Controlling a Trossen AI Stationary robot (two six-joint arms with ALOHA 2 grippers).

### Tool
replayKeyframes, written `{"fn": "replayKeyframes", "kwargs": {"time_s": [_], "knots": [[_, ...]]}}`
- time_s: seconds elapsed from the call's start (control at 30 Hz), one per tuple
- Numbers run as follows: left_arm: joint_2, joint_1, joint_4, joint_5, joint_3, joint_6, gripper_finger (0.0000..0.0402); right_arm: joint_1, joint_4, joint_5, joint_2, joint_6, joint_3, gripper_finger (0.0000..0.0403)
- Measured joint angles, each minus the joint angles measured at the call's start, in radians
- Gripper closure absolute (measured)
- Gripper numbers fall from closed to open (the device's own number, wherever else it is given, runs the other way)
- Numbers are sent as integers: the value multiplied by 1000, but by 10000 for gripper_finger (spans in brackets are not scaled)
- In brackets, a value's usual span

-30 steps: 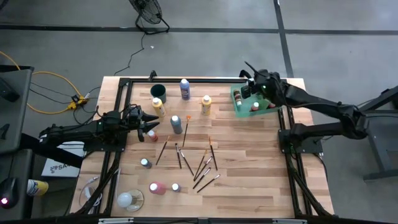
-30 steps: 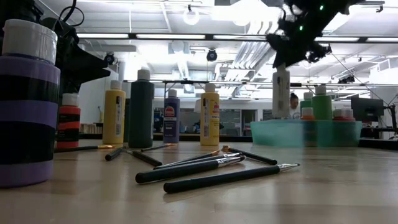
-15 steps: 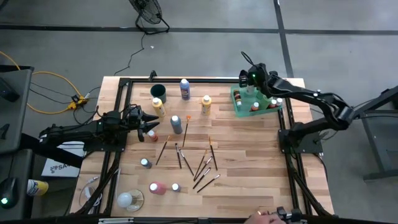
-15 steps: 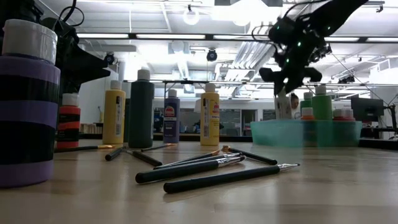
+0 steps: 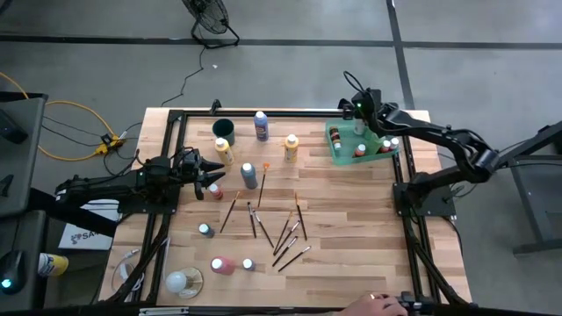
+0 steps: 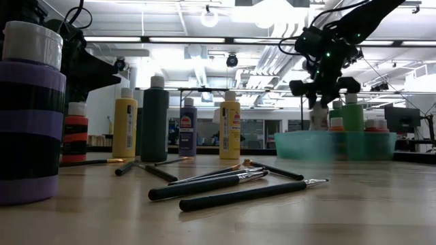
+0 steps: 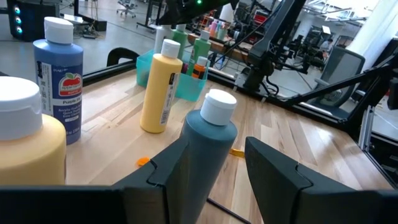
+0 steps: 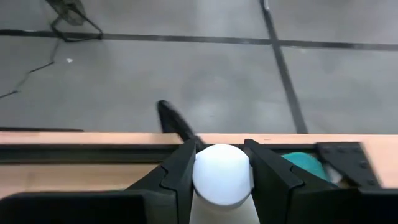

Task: Pick & Place Paint Supplies
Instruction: Put the big white paint bottle into the green bin, then put the small orange paint bottle into the green bin

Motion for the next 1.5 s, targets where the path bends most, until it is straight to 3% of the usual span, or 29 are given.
{"fn": "replayKeyframes", "kwargs": {"time_s": [0.43,0.73,1.23,1.5], "knots": [[0,0,0,0,0,0,250,-14,-30,27,-4,20,0,269],[0,0,0,0,0,0,250,-26,-45,24,-5,24,1,282],[0,0,0,0,0,0,250,-27,-89,10,-11,66,1,225],[0,0,0,0,0,0,250,-36,-88,1,-87,49,1,158]]}}
